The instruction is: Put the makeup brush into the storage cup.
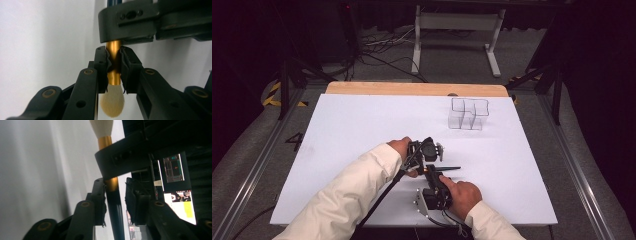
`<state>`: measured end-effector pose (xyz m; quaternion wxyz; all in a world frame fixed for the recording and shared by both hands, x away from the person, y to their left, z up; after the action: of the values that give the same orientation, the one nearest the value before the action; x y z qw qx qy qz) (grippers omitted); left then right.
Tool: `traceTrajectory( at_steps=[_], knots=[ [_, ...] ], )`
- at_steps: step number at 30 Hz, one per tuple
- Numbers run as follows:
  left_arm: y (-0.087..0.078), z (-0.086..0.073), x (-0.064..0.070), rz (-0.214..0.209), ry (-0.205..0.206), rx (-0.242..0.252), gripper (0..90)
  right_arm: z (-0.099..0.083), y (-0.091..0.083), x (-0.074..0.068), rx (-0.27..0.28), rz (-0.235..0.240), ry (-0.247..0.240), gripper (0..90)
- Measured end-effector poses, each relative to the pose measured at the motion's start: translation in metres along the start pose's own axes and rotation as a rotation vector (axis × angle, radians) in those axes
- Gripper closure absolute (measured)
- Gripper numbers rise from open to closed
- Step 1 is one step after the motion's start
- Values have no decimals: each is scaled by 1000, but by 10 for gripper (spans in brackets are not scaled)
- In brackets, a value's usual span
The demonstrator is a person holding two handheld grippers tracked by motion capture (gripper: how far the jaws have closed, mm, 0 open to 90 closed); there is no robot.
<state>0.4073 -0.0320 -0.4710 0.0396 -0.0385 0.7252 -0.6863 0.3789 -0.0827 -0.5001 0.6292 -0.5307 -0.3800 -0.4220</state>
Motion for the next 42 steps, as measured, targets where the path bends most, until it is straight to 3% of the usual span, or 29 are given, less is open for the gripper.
traceTrajectory(
  at_steps=[8,14,19,20,21,22,25,26,27,28,30,33,34,36,40,42],
  knots=[
    [-1,2,1,3,2,11,766,0,3,-4,-27,18,-22,784],
    [-9,5,-2,32,-3,86,750,-6,5,1,-56,15,-3,789],
    [-20,2,-2,66,-3,150,684,-14,6,7,-74,18,31,790],
    [-24,0,-2,78,-9,182,637,-19,7,10,-84,20,48,790],
    [-24,0,-2,78,-9,182,619,-19,7,10,-84,20,48,790],
    [-28,-3,-2,98,-29,213,619,-20,7,11,-83,26,57,790],
    [-37,-10,-3,141,-38,297,510,-28,8,16,-96,20,74,790],
    [-40,-13,-3,173,-50,365,466,-30,9,17,-99,16,83,790],
    [-41,-16,-3,173,-58,390,412,-34,9,19,-102,25,83,790],
    [-42,-19,-2,172,-68,410,412,-35,9,19,-103,22,94,790],
    [-46,-31,-4,209,-84,495,359,-38,9,20,-106,26,102,790],
    [-49,-45,-5,227,-115,586,268,-43,9,25,-110,23,112,790],
    [-50,-53,-8,259,-146,609,230,-44,9,26,-108,19,126,790],
    [-49,-64,-6,261,-153,642,150,-48,8,28,-112,17,144,790],
    [-49,-90,-6,263,-224,769,75,-54,7,33,-102,19,169,790],
    [-46,-103,-6,281,-258,807,59,-56,7,36,-96,19,187,790]
  ],
)
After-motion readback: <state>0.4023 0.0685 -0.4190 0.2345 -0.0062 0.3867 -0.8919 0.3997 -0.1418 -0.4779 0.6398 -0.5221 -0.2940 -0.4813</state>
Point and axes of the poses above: each handheld gripper's, and its own axes: y roughly forward along the jaws, z roughly out of its top, x roughly to its right, the point moved 9 cm from there along y, roughly forward along the jaws, and after that the axes turned 10 degrees about -x, right-handed, at the moved point
